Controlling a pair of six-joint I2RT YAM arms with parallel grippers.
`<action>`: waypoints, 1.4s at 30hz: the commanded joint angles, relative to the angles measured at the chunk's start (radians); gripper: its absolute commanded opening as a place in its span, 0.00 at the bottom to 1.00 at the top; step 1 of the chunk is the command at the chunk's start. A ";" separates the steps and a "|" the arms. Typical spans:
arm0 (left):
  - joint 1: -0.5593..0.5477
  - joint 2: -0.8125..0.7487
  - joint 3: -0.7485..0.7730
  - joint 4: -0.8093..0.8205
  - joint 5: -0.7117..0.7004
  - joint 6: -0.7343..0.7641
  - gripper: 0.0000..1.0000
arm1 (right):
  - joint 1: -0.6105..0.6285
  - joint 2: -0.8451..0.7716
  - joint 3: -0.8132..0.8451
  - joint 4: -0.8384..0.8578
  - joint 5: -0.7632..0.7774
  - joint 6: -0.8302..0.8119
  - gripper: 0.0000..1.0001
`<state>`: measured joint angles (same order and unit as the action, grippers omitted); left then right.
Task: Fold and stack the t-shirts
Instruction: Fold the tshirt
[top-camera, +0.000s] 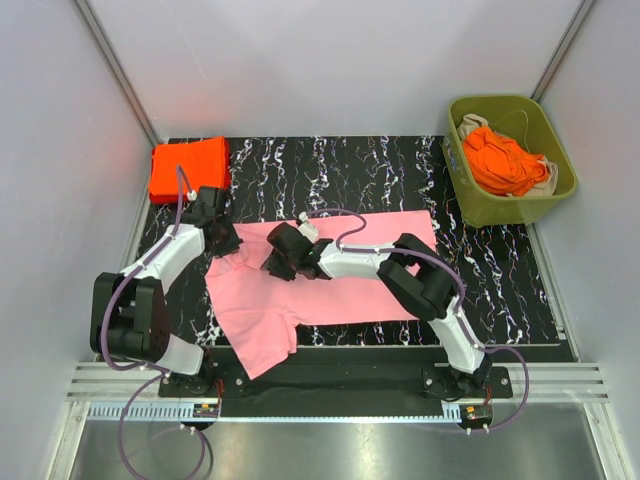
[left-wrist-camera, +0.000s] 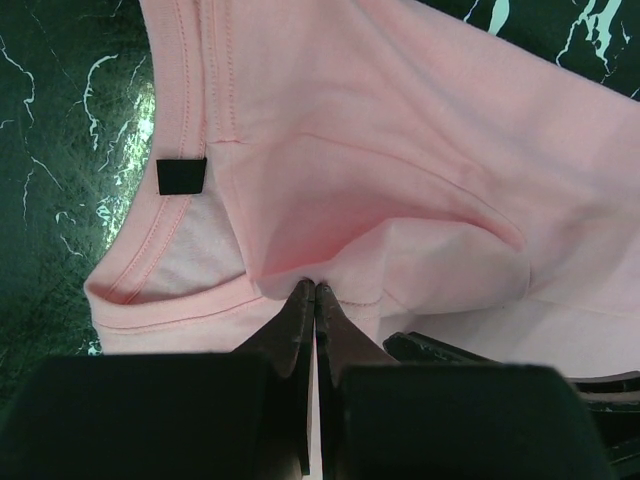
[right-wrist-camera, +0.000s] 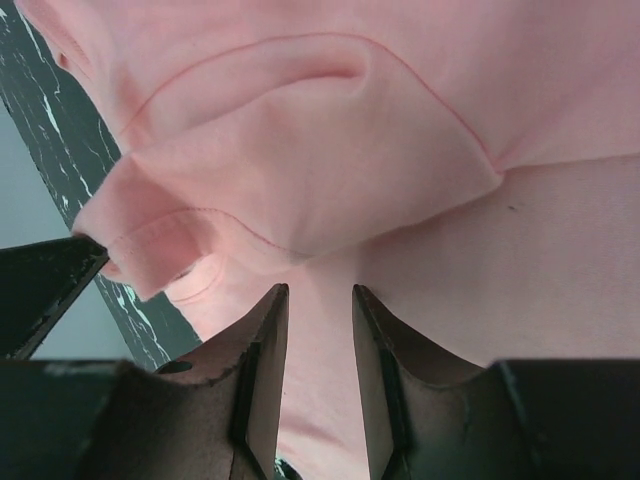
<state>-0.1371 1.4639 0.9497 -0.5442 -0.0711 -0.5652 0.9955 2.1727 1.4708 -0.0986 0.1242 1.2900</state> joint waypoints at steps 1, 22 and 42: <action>0.001 0.004 0.050 0.012 0.022 0.011 0.00 | 0.003 0.022 0.055 0.005 0.054 0.005 0.39; 0.001 0.007 0.060 0.007 0.045 0.007 0.00 | 0.002 0.021 0.079 0.000 0.140 -0.073 0.07; 0.001 -0.045 0.018 -0.085 0.062 0.064 0.00 | 0.002 -0.137 0.026 -0.105 0.066 -0.297 0.09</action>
<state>-0.1371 1.4658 0.9813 -0.6151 -0.0364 -0.5247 0.9955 2.0449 1.4731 -0.1368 0.2085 1.0409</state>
